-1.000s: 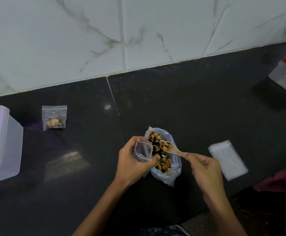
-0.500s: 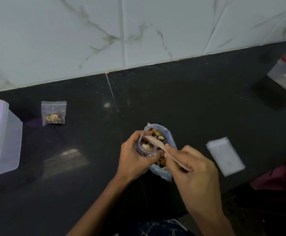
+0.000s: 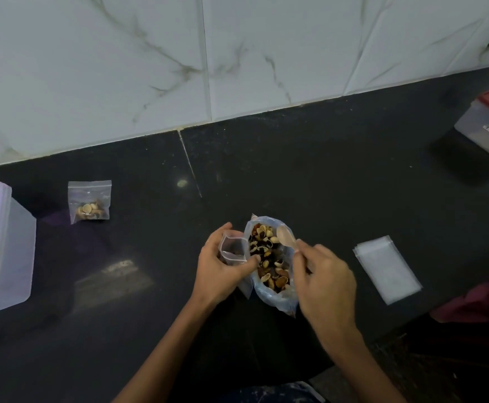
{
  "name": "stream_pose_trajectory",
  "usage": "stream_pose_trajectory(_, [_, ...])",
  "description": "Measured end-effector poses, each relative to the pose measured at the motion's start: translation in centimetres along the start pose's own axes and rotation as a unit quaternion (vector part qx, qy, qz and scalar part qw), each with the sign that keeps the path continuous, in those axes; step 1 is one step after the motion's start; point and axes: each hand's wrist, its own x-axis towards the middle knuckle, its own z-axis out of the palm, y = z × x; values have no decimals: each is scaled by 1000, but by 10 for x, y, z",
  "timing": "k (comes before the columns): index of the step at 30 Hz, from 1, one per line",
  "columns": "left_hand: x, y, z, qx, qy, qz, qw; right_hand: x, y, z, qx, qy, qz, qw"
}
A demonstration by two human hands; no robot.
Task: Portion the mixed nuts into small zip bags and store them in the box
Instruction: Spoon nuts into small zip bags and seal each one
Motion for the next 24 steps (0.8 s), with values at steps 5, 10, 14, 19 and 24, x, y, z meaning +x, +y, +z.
stream_pose_trajectory(5, [9, -3, 5, -23, -63, -4, 998, -2, -3, 20, -84, -52, -14, 995])
stream_pose_trajectory(10, [10, -10, 6, -26, -52, -8, 998, -6, -4, 22, -90, -76, 2, 993])
stream_pose_trajectory(14, [10, -9, 8, -31, -60, -4, 998, 0, -8, 18, 30, -92, 74, 993])
stream_pose_trajectory(19, [8, -11, 8, -36, -75, -1, 997, 16, -2, 21, 300, -112, 317, 893])
stream_pose_trajectory(24, [7, -14, 7, -54, -76, -1, 996, 20, -1, 11, 447, -128, 425, 777])
